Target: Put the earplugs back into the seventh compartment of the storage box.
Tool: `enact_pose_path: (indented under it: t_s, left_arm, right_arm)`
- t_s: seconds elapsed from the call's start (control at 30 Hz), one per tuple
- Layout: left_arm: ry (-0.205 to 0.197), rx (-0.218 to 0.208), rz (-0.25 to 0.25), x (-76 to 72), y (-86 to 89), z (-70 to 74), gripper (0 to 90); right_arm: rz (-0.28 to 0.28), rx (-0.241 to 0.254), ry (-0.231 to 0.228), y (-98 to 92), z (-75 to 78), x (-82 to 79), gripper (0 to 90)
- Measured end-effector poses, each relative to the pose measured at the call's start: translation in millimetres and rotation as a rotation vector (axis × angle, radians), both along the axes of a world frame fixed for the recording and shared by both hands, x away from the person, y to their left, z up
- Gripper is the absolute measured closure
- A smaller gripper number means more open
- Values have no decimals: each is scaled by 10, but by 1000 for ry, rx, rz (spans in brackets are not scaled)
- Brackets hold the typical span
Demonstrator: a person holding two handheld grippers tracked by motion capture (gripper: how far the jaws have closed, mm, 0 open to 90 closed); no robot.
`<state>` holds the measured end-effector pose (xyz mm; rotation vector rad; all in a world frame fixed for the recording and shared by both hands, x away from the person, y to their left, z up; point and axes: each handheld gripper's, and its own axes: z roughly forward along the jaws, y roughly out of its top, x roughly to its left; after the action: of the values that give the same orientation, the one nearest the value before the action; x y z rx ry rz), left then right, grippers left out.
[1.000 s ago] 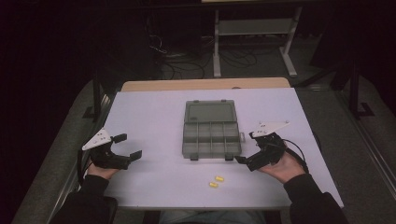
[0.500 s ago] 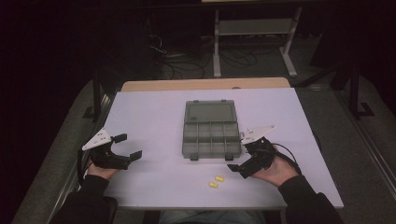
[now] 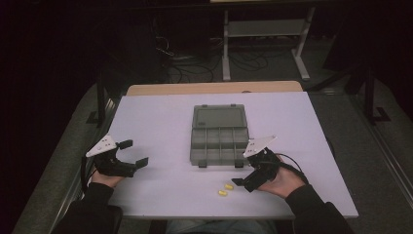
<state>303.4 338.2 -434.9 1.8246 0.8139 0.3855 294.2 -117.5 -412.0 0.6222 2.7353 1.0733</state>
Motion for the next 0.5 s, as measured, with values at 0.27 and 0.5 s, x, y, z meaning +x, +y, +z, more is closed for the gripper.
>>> enact_pose_path:
  t_s: [0.27, 0.5]
  left_arm:
    - [-1, 1, -3, 2, -1, -1, 0]
    - [-4, 4, -2, 1, -1, 1, 0]
  right_arm:
    - [44, -32, 16, 116, -76, -33, 27]
    - [76, -72, 27, 207, -141, -58, 37]
